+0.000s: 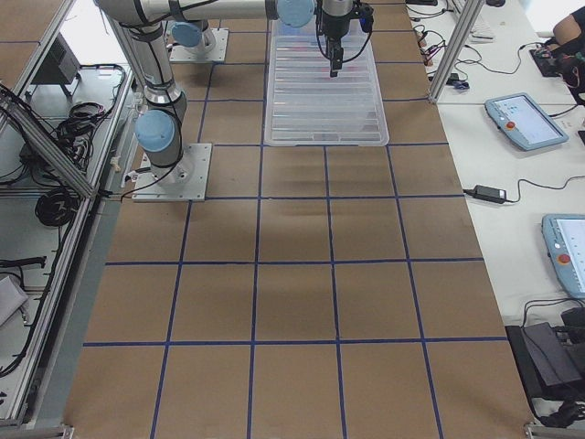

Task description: Place red block in blue tray from box

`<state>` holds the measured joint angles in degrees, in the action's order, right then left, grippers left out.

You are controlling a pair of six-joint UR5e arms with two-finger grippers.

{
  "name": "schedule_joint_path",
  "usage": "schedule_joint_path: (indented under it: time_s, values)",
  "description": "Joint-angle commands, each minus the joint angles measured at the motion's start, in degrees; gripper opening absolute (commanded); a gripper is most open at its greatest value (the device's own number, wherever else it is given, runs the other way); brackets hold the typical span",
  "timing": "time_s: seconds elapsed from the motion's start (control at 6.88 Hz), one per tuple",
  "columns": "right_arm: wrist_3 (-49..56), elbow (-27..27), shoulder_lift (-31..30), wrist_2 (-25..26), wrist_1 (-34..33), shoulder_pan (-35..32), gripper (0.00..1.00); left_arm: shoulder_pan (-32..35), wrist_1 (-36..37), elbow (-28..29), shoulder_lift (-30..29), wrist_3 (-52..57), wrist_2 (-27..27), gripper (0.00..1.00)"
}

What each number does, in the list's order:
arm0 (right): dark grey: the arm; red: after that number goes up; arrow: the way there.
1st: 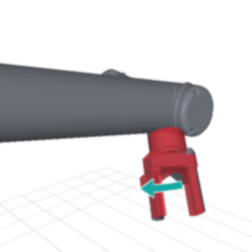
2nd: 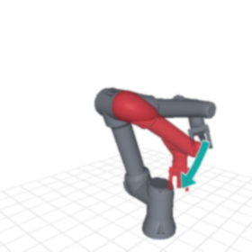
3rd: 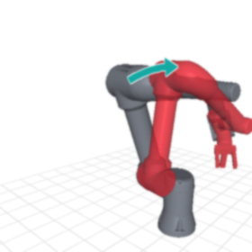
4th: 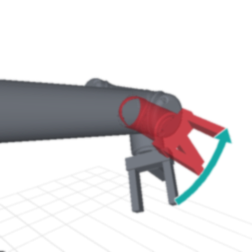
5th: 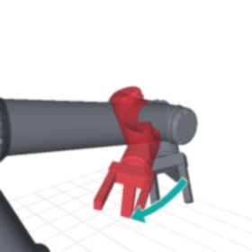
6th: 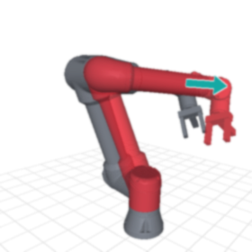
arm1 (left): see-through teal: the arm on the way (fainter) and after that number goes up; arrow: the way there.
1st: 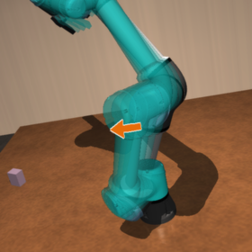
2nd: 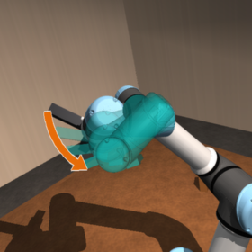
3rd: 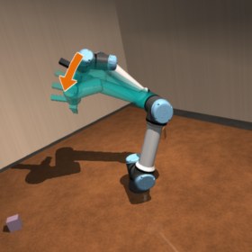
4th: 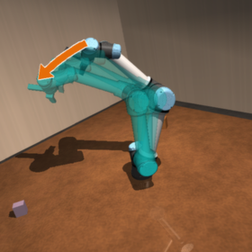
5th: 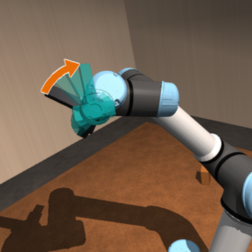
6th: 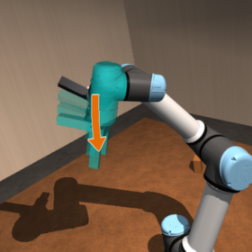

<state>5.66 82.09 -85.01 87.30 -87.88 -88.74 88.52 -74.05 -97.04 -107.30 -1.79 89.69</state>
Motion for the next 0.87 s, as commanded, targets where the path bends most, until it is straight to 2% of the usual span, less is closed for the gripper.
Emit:
schedule_joint_path:
  time_s: [0.0, 0.44, 0.73]
  values:
    - [-0.3, 0.2, -1.4, 0.5, 1.8, 0.0, 1.0, 0.0, 4.4, -1.4, -2.2, 0.1, -0.1, 1.0]
    - [-0.2, 1.0, -1.6, 2.7, 2.1, 0.1, 1.0, 0.0, 9.3, -3.2, -5.9, 0.9, -0.1, 1.0]
    - [-0.2, 4.7, -4.2, 2.8, 1.4, 0.1, 1.0, 0.0, 11.7, -5.9, -6.8, 0.9, 0.0, 1.0]
